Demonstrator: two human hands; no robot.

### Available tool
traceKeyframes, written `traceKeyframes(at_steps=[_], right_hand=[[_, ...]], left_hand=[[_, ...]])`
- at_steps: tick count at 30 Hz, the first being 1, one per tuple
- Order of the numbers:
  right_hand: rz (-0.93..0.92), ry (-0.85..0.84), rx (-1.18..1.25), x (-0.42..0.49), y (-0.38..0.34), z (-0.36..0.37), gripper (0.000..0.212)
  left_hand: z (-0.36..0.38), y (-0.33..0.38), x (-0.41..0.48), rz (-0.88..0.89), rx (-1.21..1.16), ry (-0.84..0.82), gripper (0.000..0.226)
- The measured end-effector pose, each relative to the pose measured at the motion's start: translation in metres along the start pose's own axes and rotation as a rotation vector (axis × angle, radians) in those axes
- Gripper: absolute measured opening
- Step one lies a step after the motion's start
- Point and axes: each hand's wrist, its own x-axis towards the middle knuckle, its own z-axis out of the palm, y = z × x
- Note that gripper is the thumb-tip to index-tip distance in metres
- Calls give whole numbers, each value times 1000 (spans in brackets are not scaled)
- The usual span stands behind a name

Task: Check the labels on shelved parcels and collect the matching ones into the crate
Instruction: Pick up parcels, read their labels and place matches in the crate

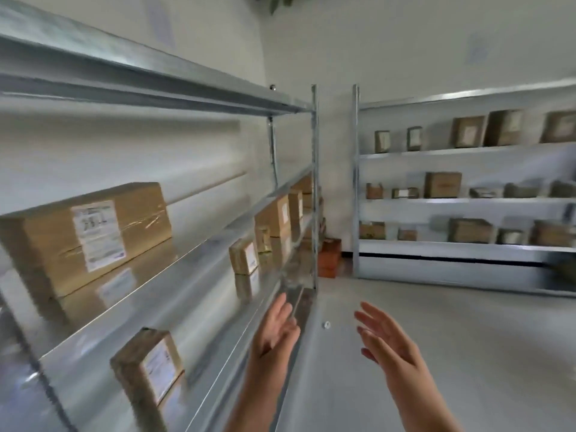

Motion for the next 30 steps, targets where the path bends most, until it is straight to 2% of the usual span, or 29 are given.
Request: traceKeyframes(at_steps=[4, 7, 11, 15, 21, 22, 23, 25, 28, 30], right_hand=[[58, 59, 25, 53, 28, -58, 52], [88, 27, 32, 99, 48, -54, 50], [135, -95, 18, 176, 76, -12, 34], [150, -227, -69, 274, 104, 41, 50], [227, -384, -190, 425, 134, 108, 52], [238, -389, -198, 448, 141, 116, 52], [247, -408, -199, 474, 151, 127, 47], [270, -423, -201, 510, 168, 138, 30], [301, -485, -263, 558, 195, 154, 31], [306, -540, -294, 591, 215, 169, 32]], left_hand=[[16, -33, 53, -46, 25, 55, 45], [0, -41, 85, -68, 82, 134, 39], [-34, -56, 136, -70, 96, 272, 31], [-66, -96, 219, -71, 95, 382, 29], [-88, -141, 358, -138, 0, 439, 27], [-93, -143, 379, -153, 18, 474, 32], [-99, -147, 401, -165, 29, 505, 39], [-108, -155, 434, -182, -10, 544, 37], [-114, -168, 471, -260, -17, 597, 47], [-119, -177, 492, -314, -15, 650, 39]])
